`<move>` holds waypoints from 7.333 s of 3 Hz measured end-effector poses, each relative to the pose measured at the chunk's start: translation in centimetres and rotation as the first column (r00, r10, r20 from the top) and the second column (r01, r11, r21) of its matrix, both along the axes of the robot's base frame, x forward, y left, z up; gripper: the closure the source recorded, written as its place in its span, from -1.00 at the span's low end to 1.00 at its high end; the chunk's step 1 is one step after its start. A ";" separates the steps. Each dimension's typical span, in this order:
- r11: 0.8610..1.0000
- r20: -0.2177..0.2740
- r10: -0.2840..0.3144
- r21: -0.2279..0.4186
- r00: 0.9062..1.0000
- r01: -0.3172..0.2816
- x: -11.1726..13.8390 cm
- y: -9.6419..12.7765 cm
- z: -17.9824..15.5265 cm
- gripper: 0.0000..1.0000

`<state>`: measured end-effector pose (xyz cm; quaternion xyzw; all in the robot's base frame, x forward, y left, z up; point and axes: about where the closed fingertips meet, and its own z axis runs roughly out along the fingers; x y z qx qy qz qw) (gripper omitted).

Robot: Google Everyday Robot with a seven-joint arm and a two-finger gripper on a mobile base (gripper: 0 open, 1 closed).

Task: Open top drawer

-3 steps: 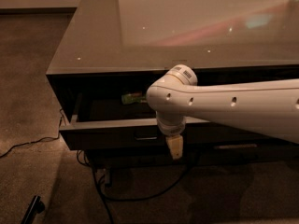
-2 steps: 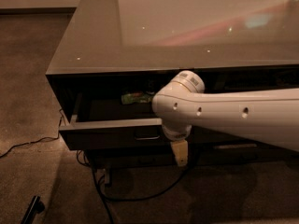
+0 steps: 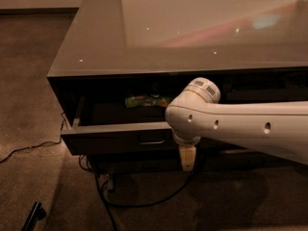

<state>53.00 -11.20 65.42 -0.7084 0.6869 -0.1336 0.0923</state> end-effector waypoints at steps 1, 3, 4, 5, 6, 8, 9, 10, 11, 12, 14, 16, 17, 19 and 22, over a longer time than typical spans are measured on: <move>1.000 0.002 -0.003 0.002 1.000 0.003 0.1 0.0 0.0 -1.00; 0.985 -0.032 0.050 0.166 0.998 -0.045 0.9 -0.1 -3.8 -1.00; 0.976 -0.028 0.092 0.202 0.995 -0.084 0.7 0.2 -4.7 -0.63; 0.978 -0.042 0.117 0.178 0.992 -0.107 -0.6 0.4 -5.2 -0.16; 0.978 -0.042 0.117 0.178 0.992 -0.108 -0.6 0.4 -4.4 0.30; 0.978 -0.042 0.117 0.178 0.992 -0.108 -0.6 0.4 -3.0 1.00; 0.978 -0.042 0.117 0.178 0.992 -0.108 -0.6 0.4 -3.0 0.63; 0.978 -0.042 0.117 0.178 0.992 -0.108 -0.6 0.4 -3.0 0.16; 0.978 -0.042 0.117 0.178 0.992 -0.108 -0.6 0.4 -3.0 -0.30; 0.978 -0.041 0.117 0.179 0.992 -0.108 -0.6 0.4 -3.0 -0.77; 0.987 -0.093 0.054 0.157 0.994 -0.039 -7.3 0.4 -4.6 -1.00; 0.983 -0.064 0.057 0.177 0.996 -0.045 -7.5 0.4 -4.0 -1.00; 0.984 -0.020 0.052 0.174 0.998 -0.048 -7.5 0.3 -2.7 -0.63; 0.991 0.111 0.066 0.112 0.992 -0.078 -8.5 0.5 2.6 0.30; 0.993 0.210 0.056 0.093 0.976 -0.077 -8.3 -0.3 5.4 1.00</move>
Offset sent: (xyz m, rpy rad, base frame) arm 0.0194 0.0040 -0.0464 0.1771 0.0510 0.0630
